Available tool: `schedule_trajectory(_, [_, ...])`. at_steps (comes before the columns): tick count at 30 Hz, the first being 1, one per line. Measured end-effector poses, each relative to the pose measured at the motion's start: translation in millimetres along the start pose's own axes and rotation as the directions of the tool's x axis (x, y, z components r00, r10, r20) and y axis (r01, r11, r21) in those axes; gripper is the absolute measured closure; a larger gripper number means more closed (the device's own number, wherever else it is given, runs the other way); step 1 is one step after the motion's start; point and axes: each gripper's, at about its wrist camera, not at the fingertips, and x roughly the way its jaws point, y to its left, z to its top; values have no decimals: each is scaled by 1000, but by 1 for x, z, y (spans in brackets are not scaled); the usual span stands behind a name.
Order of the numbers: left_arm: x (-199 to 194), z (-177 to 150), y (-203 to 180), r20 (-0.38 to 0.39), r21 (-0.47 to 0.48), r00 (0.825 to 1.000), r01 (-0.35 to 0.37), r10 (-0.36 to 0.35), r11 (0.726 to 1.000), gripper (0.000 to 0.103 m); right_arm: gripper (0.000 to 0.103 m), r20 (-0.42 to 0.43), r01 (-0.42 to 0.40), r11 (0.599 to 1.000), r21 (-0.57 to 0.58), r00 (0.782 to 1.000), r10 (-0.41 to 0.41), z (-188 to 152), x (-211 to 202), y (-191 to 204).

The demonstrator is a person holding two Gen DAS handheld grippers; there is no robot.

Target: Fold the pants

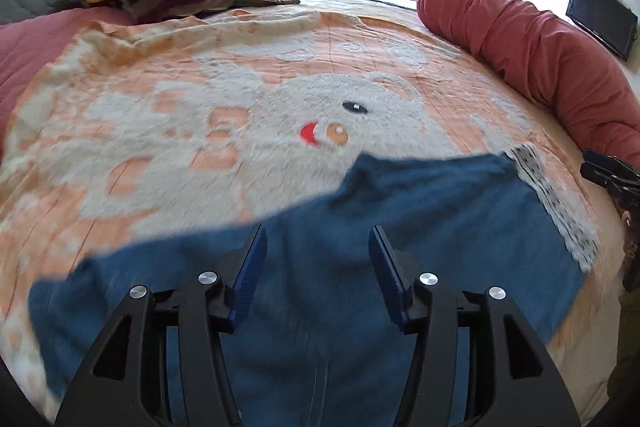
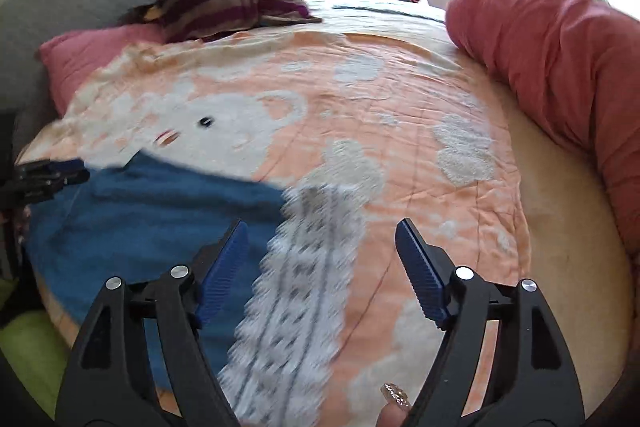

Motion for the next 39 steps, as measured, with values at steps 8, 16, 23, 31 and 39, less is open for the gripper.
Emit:
schedule_trajectory(8, [-14, -40, 10, -76, 27, 979, -189, 191, 982, 38, 28, -78, -109, 989, -101, 992, 101, -24, 12, 82])
schedule_trajectory(16, [-12, -55, 23, -100, -34, 981, -168, 164, 985, 38, 29, -239, 50, 997, -59, 969, -63, -56, 27, 52])
schedule_trajectory(23, [-11, -54, 24, -96, -40, 983, -159, 155, 986, 38, 31, -231, 63, 998, -15, 971, -65, -67, 18, 41])
schedule_trajectory(31, [-24, -52, 16, -78, -50, 987, -145, 141, 988, 38, 25, -175, 50, 999, 2, 983, -49, -62, 3, 43])
schedule_trajectory(39, [-43, -49, -22, -43, 27, 995, -92, 93, 995, 38, 19, -96, -61, 997, -52, 994, 56, -50, -13, 85])
